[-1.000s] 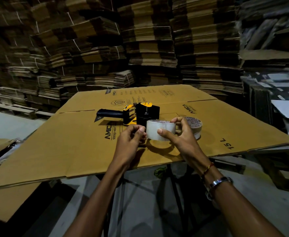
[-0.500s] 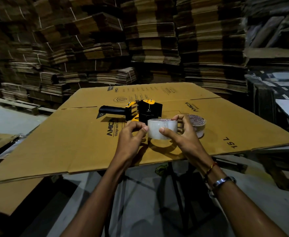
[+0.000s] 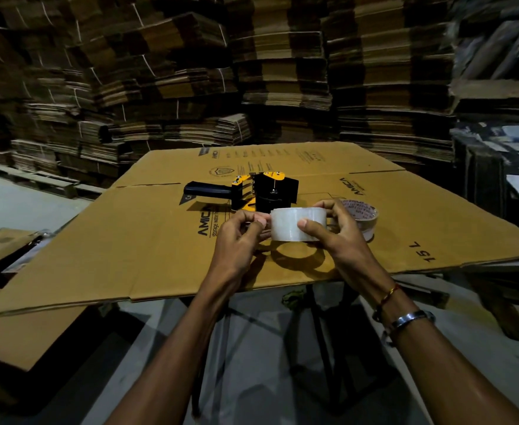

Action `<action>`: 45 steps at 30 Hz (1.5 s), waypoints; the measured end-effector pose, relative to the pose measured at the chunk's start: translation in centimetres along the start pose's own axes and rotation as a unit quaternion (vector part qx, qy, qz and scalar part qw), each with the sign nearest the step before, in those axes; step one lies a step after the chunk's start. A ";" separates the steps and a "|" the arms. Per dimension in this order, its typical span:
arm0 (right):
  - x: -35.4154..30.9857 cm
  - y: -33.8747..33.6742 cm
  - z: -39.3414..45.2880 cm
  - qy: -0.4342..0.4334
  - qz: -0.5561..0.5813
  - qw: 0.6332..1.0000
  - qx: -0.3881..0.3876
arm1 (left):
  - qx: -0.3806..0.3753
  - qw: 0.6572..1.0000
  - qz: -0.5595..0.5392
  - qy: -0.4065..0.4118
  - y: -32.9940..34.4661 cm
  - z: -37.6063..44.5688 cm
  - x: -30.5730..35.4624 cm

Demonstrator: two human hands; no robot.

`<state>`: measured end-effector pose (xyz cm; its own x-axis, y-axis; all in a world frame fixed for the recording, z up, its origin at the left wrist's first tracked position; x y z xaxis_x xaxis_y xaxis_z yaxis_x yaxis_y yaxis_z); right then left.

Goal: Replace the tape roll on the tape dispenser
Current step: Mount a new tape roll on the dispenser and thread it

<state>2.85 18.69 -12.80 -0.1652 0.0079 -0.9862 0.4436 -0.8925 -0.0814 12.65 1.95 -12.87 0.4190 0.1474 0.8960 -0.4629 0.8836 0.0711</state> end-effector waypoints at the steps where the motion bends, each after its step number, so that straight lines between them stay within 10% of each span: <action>1: 0.1 0.0 0.1 0.003 0.006 1.000 -0.002 | 0.004 1.000 -0.014 -0.002 0.0 -0.1 0.1; 16: 0.8 0.5 0.7 0.039 0.071 0.995 -0.054 | 0.026 0.988 -0.138 -0.056 -0.4 0.0 -0.2; 45: -4.9 2.4 6.3 -0.089 -0.075 0.993 -0.032 | -0.008 0.998 0.030 0.062 -3.6 7.7 1.8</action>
<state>-0.83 13.65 -7.22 -0.3851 0.0538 -0.9213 0.4559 -0.8569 -0.2406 9.04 -4.38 -8.18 0.4857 0.2531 0.8367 -0.4775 0.8785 0.0115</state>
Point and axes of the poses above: each hand's wrist, its own z-axis towards the middle knuckle, its own y-axis out of the palm, x = y × z, the point moved 9 cm from there along z, towards the middle knuckle, and after that the axes turned 9 degrees about y, right-handed, at the moved point
